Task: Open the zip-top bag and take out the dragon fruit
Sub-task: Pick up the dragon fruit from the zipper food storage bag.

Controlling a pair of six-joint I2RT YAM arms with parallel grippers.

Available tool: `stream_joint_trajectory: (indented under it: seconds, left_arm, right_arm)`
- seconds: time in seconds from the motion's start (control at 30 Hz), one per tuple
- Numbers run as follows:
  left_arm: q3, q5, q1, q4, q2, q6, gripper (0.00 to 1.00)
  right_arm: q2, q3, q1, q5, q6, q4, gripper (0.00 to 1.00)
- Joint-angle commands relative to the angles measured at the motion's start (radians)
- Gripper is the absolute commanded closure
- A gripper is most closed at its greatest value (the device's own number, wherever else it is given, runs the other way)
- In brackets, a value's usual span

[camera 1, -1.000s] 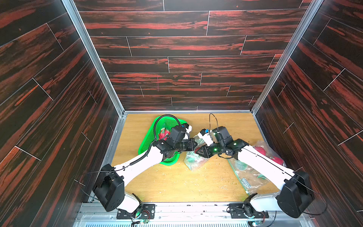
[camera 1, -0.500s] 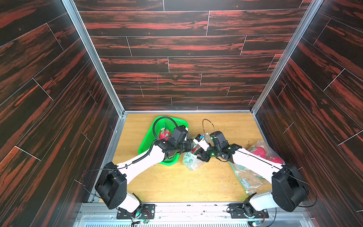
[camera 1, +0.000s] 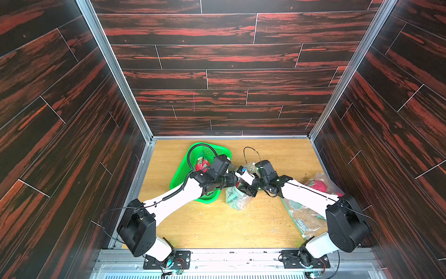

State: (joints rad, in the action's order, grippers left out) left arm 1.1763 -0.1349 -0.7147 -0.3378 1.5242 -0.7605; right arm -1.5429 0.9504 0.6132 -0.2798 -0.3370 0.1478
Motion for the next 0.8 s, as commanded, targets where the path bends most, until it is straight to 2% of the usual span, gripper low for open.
stream_joint_trajectory:
  seconds: [0.0, 0.2, 0.4, 0.5, 0.6, 0.77]
  left_arm:
    - [-0.002, 0.029, -0.002, -0.059, -0.042, 0.01, 0.6]
    - [-0.085, -0.021, -0.003, -0.049, -0.063, -0.025, 0.58]
    - [-0.15, -0.056, -0.023, 0.009, -0.054, -0.065, 0.64]
    - [-0.156, -0.057, -0.046, 0.027, -0.03, -0.079, 0.64]
    - [-0.184, -0.065, -0.06, 0.072, -0.01, -0.109, 0.7]
    - [-0.213, -0.062, -0.1, 0.137, 0.018, -0.146, 0.71]
  right_arm:
    - [0.03, -0.027, -0.024, -0.041, 0.032, 0.007, 0.54]
    - [0.036, -0.033, -0.034, -0.039, 0.088, 0.046, 0.55]
    - [0.096, -0.077, -0.044, -0.033, 0.161, 0.079, 0.55]
    - [0.119, -0.086, -0.047, -0.008, 0.196, 0.115, 0.58]
    - [0.131, -0.096, -0.048, 0.03, 0.234, 0.147, 0.61]
    - [0.142, -0.14, -0.077, 0.05, 0.297, 0.144, 0.7]
